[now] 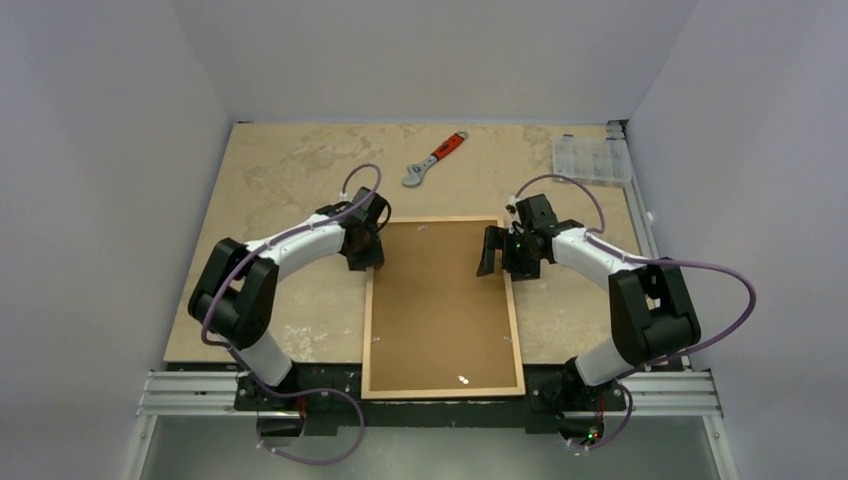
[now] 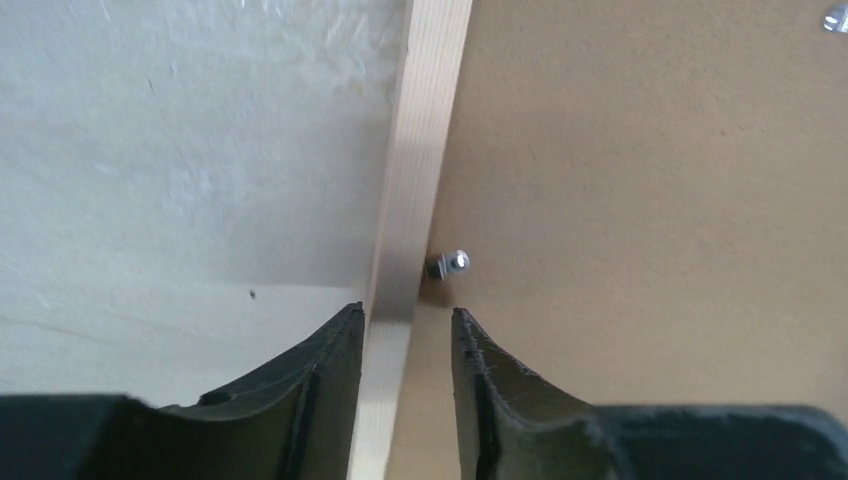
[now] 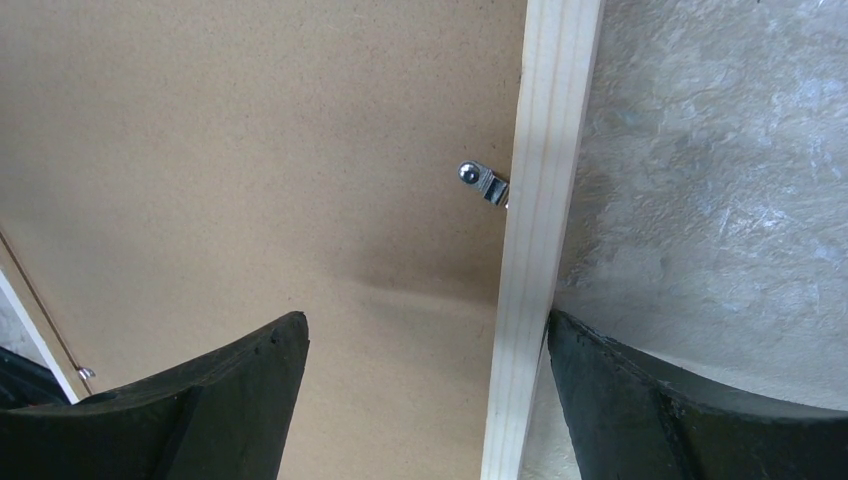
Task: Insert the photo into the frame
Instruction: Install the photo frame at the center of the board, then adjust the photo frame at the center of the board.
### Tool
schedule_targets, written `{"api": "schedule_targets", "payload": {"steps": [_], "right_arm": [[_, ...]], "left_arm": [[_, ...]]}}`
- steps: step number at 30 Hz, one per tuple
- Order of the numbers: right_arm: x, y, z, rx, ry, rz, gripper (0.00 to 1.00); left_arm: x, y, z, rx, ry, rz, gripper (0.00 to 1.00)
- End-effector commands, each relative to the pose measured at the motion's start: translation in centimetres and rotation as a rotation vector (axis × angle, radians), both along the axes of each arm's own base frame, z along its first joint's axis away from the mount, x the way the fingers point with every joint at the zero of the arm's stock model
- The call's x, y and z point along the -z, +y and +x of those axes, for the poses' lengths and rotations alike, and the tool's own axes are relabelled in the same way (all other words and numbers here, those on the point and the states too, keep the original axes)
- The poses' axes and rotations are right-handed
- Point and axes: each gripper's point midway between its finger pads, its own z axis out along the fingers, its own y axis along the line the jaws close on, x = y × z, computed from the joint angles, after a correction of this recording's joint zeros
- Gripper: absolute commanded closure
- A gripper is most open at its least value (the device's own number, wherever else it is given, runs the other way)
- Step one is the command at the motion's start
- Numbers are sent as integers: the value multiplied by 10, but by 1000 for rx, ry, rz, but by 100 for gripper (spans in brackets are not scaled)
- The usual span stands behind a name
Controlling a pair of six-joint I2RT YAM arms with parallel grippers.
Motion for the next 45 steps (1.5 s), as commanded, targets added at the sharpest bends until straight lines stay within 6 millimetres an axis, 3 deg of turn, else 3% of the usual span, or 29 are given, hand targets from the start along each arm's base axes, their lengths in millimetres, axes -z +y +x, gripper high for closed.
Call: {"api": "schedule_targets", "payload": {"steps": [1,6,12,16,20,22,23,27,29,35,40,41,42,45], "right_arm": [[-1,0,-14,-4,19,23,12],[2,-2,-24,1,33,26,12],[-5,-8,-33,-1,13,14,12],[-18,-9,-33,4,-23,19,12],[-29,-8,-29,6,-47,31,12],[-34,-7,-27,4,-55,36,12],[-37,-6,-27,3,-59,38,12],[-44,-6,-25,3,-76,40,12],[-46,-6,-24,3,-87,42,12],[-51,-5,-23,-4,-104,48,12],[-54,-5,-23,-12,-114,50,12],[-55,-6,-23,-12,-116,47,12],[-55,-6,-22,-10,-118,45,12],[-56,-7,-23,-6,-118,43,12]], "left_arm": [[-31,-17,-8,-24,-59,-180,58],[-27,-11,-40,-55,-24,-244,45],[-7,6,-77,-95,13,-241,45],[4,16,-90,-72,16,-150,48],[12,8,-95,-14,19,-101,52],[16,7,-95,3,29,-64,61],[18,7,-94,8,35,-45,71],[21,4,-83,52,39,20,100],[18,3,-71,83,34,62,100],[-8,-20,-10,229,-40,155,100],[-10,-44,32,308,-69,115,100],[-10,-47,37,310,-70,94,98],[-11,-51,40,311,-70,69,87],[-24,-49,41,276,-87,29,41]]}}
